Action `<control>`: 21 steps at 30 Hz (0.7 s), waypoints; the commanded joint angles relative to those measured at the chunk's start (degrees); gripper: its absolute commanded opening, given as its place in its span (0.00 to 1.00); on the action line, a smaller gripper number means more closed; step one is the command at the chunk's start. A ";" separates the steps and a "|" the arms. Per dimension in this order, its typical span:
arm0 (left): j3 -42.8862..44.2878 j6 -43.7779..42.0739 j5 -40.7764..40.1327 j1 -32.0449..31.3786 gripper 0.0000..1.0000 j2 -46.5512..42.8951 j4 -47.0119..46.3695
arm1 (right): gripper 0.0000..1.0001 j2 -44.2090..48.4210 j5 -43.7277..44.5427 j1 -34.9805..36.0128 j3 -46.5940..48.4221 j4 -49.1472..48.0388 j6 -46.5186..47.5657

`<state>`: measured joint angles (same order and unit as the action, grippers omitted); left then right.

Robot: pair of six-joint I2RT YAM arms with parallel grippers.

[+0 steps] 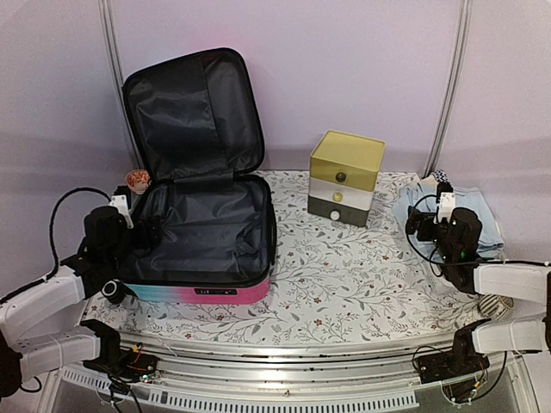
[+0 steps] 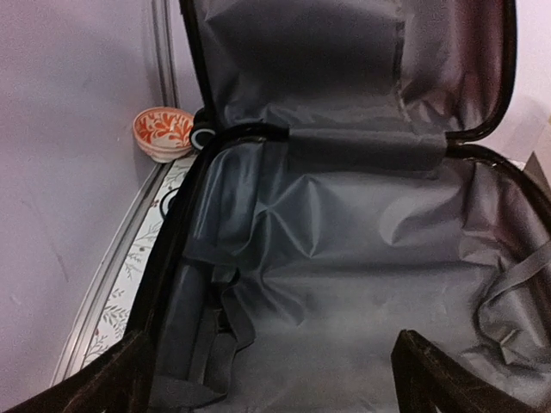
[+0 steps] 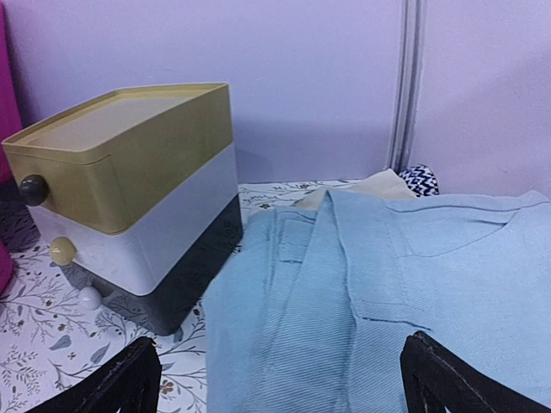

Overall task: Open, take out, and arrange the luggage
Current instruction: Reset both arms

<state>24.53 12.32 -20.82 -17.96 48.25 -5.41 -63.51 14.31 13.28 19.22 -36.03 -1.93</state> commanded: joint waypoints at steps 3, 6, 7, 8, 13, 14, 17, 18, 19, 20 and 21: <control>-7.51 -4.36 6.11 7.51 0.98 2.11 -15.64 | 0.99 -6.04 -2.43 -2.74 -0.80 -11.03 2.92; -8.71 -7.49 7.99 9.61 0.98 4.83 -22.50 | 0.99 -9.61 -4.90 -3.80 -2.10 -15.70 5.53; -9.58 -8.56 8.67 9.95 0.98 5.90 -25.05 | 0.99 -10.80 -5.52 -4.01 -2.38 -17.34 6.03; -10.47 -9.19 8.90 10.27 0.98 7.01 -27.73 | 1.00 -11.86 -6.24 -4.38 -2.57 -18.73 6.25; -13.27 -9.66 9.73 11.71 0.98 12.19 -36.29 | 1.00 -16.17 -9.26 -5.36 -2.80 -24.15 8.81; -13.73 -9.45 9.86 11.84 0.98 12.56 -37.75 | 1.00 -16.39 -9.71 -5.43 -2.80 -24.58 9.56; -15.06 -9.97 10.77 12.29 0.98 13.91 -42.28 | 1.00 -17.64 -12.39 -6.57 -3.51 -27.51 11.09; -15.14 -10.23 10.83 12.52 0.98 14.79 -43.26 | 1.00 -18.26 -12.76 -6.88 -3.50 -28.24 11.21; -14.98 -10.45 11.00 12.71 0.98 16.05 -44.21 | 1.00 -18.98 -12.85 -7.17 -3.42 -29.09 11.32; -13.99 -10.42 11.09 13.05 0.98 17.22 -43.74 | 1.00 -19.66 -12.77 -7.53 -3.13 -29.53 11.25; -13.07 -10.77 11.77 13.19 0.98 18.24 -42.64 | 1.00 -19.95 -12.65 -8.11 -3.03 -29.50 10.84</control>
<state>10.15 3.11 -10.92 -6.28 63.13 -42.96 -81.25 3.73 6.92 16.43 -61.39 7.97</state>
